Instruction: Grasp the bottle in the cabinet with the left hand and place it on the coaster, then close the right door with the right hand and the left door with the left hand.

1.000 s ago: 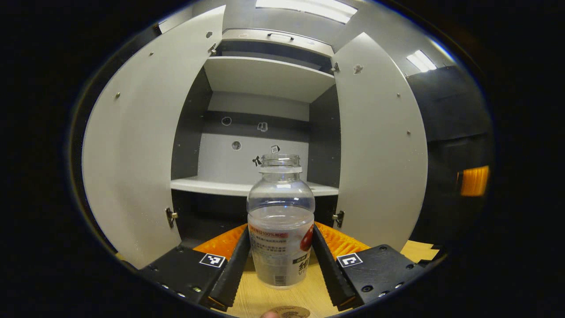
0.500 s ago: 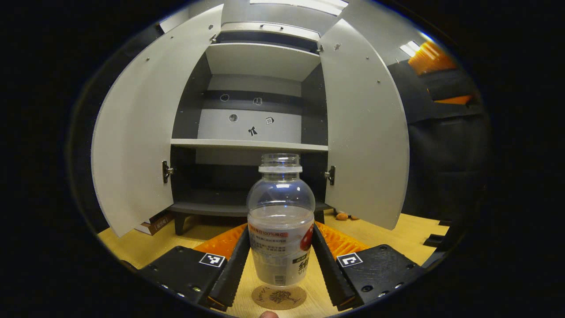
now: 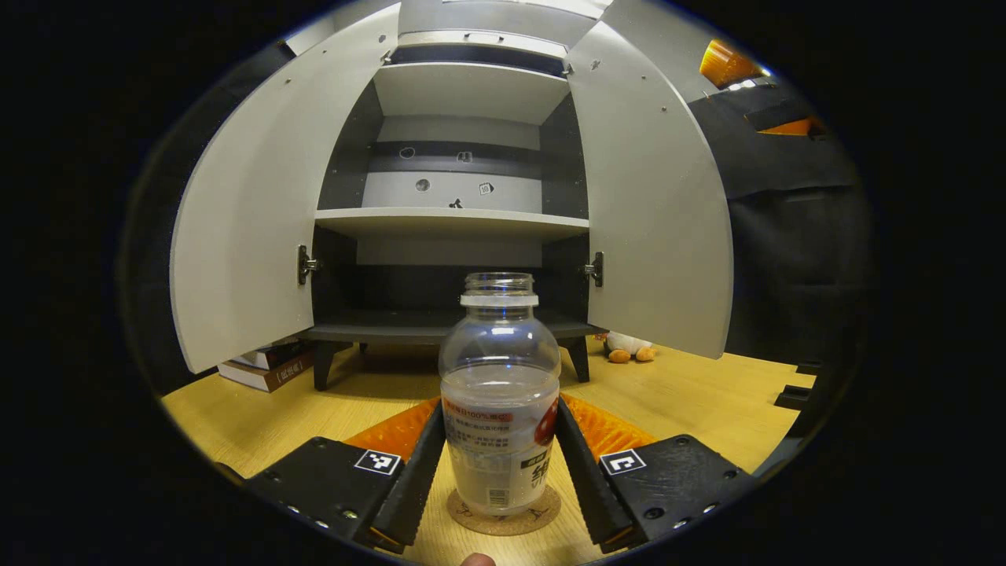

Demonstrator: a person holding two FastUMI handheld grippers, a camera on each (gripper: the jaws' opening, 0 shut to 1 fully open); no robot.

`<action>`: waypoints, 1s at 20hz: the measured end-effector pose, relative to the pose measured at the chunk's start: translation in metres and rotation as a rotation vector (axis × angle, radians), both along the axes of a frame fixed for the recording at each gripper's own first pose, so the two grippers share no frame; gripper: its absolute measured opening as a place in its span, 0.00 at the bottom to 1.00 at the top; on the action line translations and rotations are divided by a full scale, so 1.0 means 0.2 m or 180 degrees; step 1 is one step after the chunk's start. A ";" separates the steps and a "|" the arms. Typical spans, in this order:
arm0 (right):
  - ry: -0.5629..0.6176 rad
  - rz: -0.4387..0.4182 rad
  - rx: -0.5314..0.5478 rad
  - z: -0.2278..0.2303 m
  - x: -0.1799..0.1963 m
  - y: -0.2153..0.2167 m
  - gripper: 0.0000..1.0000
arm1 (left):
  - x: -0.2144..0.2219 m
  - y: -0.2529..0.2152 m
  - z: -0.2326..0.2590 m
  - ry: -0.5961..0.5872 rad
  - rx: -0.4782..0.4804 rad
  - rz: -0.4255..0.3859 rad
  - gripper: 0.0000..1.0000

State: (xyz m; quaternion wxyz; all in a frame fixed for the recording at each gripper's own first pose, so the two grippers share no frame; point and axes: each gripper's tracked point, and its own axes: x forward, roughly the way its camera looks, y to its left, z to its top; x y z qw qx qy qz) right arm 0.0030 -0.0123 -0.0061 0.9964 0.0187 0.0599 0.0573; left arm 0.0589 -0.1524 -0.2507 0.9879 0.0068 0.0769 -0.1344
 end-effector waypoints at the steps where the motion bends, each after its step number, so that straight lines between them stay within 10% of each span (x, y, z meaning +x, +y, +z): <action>1: 0.0013 0.0006 0.0011 -0.01 0.00 0.00 0.93 | 0.00 -0.01 0.00 -0.0022 -0.0021 0.0004 0.77; 20: 0.0075 -0.0006 0.0018 -0.05 0.03 -0.02 0.98 | -0.04 -0.01 -0.07 0.0067 0.0018 0.0081 0.85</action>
